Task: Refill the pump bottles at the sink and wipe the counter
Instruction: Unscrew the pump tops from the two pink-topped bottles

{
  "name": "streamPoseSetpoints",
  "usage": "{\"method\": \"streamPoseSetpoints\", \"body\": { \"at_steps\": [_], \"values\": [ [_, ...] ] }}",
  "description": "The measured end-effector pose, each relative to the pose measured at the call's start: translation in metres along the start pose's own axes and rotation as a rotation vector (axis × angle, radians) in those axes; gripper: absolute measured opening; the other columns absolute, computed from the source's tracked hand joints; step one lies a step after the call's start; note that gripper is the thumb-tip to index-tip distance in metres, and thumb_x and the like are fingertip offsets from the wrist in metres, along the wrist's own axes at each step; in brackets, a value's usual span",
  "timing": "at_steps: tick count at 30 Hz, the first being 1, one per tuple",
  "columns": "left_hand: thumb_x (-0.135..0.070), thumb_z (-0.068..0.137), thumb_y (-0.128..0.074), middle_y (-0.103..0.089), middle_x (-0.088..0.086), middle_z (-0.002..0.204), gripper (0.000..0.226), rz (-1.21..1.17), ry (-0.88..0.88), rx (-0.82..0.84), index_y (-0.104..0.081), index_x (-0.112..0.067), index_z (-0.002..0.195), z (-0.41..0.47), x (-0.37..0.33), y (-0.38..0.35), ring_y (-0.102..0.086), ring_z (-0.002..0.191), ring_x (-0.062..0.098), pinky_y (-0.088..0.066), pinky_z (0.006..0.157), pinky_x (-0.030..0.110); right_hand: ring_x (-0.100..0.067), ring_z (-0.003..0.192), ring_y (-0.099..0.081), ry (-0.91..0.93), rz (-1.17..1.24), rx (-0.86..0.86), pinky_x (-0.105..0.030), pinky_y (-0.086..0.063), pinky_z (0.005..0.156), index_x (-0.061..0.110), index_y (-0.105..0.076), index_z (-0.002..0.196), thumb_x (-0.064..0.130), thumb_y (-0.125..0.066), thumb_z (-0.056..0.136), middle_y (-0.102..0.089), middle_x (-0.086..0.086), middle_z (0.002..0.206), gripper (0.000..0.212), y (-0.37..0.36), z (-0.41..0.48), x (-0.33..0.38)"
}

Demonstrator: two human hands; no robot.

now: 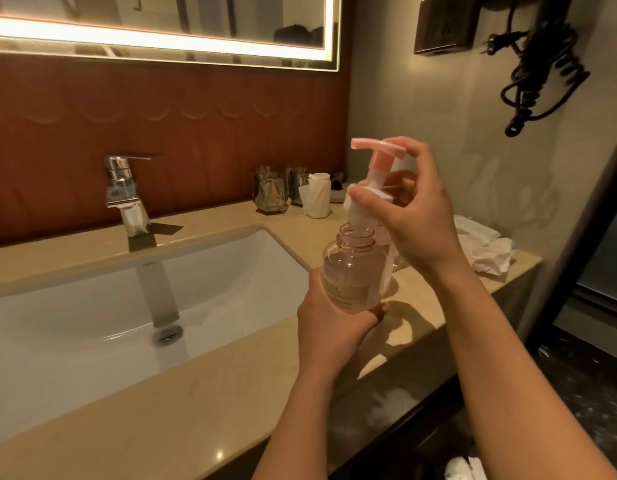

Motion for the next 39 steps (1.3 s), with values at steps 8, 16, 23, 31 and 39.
{"method": "streamPoseSetpoints", "body": {
  "at_steps": [8, 16, 23, 31, 39],
  "values": [
    [-0.045, 0.057, -0.084, -0.038, -0.039, 0.092, 0.072, 0.055, -0.036, -0.021, -0.029, -0.050, 0.103, 0.000, -0.001, 0.001, -0.044, 0.083, -0.011, -0.034, 0.065, 0.003, -0.015, 0.091, -0.059, 0.112, -0.042, -0.072, -0.026, -0.055, 0.072, 0.016, -0.041, 0.127, 0.031, -0.073, 0.079, -0.053, 0.000, 0.110, 0.059, 0.024, 0.028, 0.024],
    [-0.044, 0.059, -0.084, -0.037, -0.038, 0.093, 0.077, 0.056, -0.043, -0.037, -0.026, -0.048, 0.111, -0.003, -0.002, 0.002, -0.045, 0.083, -0.008, -0.033, 0.065, 0.004, -0.017, 0.100, -0.062, 0.101, 0.028, -0.197, -0.027, -0.056, 0.078, 0.022, -0.038, 0.119, 0.033, -0.076, 0.075, -0.055, -0.005, 0.116, 0.059, 0.059, 0.024, 0.020],
    [-0.042, 0.060, -0.084, -0.039, -0.037, 0.094, 0.070, 0.045, -0.054, -0.031, -0.030, -0.047, 0.104, -0.003, -0.001, 0.002, -0.045, 0.083, -0.011, -0.035, 0.065, 0.007, 0.006, 0.095, -0.060, 0.019, 0.181, -0.312, -0.014, -0.052, 0.073, 0.020, -0.038, 0.111, 0.028, -0.076, 0.071, -0.053, -0.004, 0.125, 0.056, 0.093, -0.002, 0.002],
    [-0.041, 0.060, -0.085, -0.039, -0.036, 0.092, 0.065, 0.033, -0.065, -0.025, -0.033, -0.046, 0.099, -0.003, -0.001, 0.002, -0.043, 0.082, -0.013, -0.034, 0.062, 0.006, -0.013, 0.110, -0.060, -0.139, 0.339, -0.459, -0.024, -0.054, 0.076, 0.029, -0.038, 0.105, 0.048, -0.084, 0.044, -0.052, -0.012, 0.130, 0.080, 0.139, -0.046, -0.048],
    [-0.042, 0.061, -0.084, -0.038, -0.035, 0.093, 0.076, 0.027, -0.061, -0.030, -0.028, -0.044, 0.111, -0.004, 0.000, 0.002, -0.044, 0.082, -0.010, -0.032, 0.063, 0.005, -0.015, 0.101, -0.061, -0.202, -0.077, -0.493, -0.038, -0.051, 0.090, 0.037, -0.034, 0.095, 0.040, -0.083, 0.053, -0.059, -0.001, 0.108, 0.065, 0.140, -0.085, -0.093]
  ]
}}
Point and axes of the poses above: each hand's wrist, its own z-axis towards the middle knuckle, its own y-axis out of the back of the hand, x = y × z, the point moved 7 cm from there along z, towards the middle knuckle
